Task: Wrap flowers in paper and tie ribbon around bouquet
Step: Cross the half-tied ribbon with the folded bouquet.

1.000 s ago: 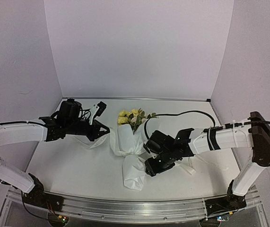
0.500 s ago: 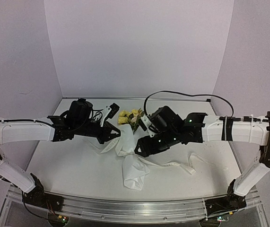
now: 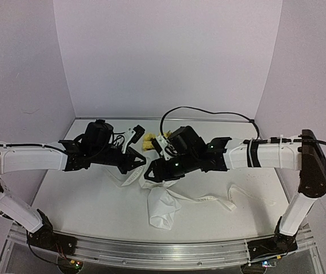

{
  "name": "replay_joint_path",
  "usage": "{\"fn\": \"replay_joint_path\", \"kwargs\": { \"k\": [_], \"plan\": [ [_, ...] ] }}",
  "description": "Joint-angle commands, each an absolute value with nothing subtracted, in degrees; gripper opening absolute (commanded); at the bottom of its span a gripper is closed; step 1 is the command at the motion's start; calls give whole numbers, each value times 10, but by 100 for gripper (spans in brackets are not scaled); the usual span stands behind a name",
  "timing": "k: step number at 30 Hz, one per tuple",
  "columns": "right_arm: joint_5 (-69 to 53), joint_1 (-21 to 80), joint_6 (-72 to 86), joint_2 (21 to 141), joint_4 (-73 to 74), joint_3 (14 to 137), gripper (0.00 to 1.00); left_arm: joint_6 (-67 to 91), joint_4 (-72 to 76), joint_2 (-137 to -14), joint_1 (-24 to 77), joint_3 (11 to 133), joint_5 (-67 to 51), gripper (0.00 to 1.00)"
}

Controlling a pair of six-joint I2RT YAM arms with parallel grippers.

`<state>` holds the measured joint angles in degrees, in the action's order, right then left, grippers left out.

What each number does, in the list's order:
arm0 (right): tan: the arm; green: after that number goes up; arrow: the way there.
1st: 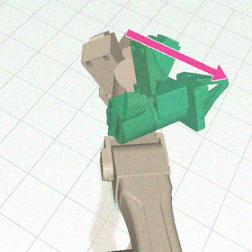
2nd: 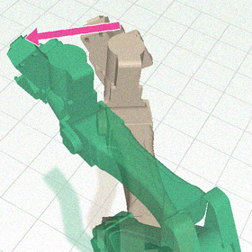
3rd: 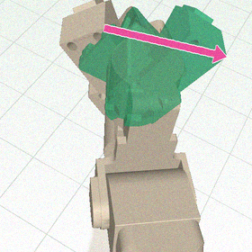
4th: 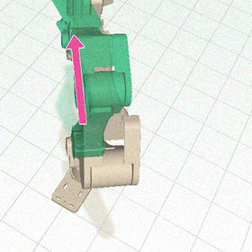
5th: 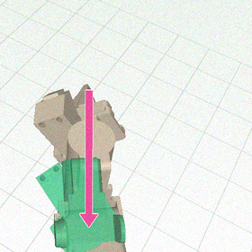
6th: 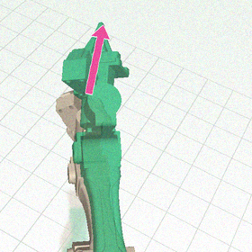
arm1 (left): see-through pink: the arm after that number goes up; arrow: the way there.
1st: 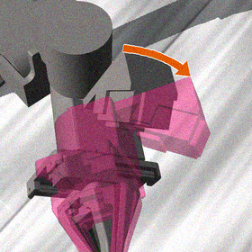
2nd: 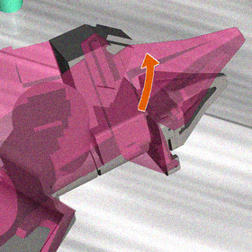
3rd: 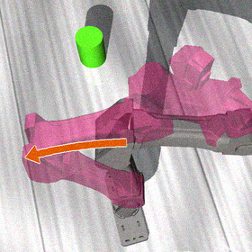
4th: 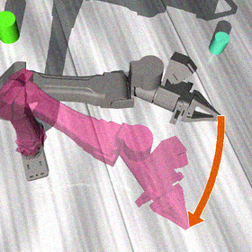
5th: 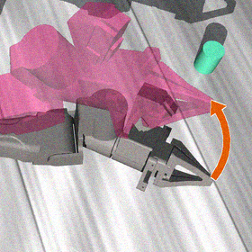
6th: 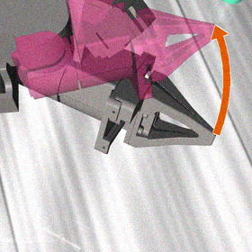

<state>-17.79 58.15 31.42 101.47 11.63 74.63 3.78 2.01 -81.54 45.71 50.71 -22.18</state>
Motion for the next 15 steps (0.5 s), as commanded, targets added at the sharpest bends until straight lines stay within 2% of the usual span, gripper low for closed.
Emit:
{"fn": "replay_joint_path", "kwargs": {
  "k": [1,5,10,15],
  "plan": [
    [-187,580,312,1028,24,759,51,15,12,-802,460,549,-208,0],
    [-197,580,317,1035,23,765,48,11,6,-802,460,552,-208,0],
    [-202,580,329,1041,23,766,40,8,4,-806,460,557,-207,0],
    [-194,580,338,1045,26,765,24,3,4,-811,460,562,-209,0]
  ]
}}
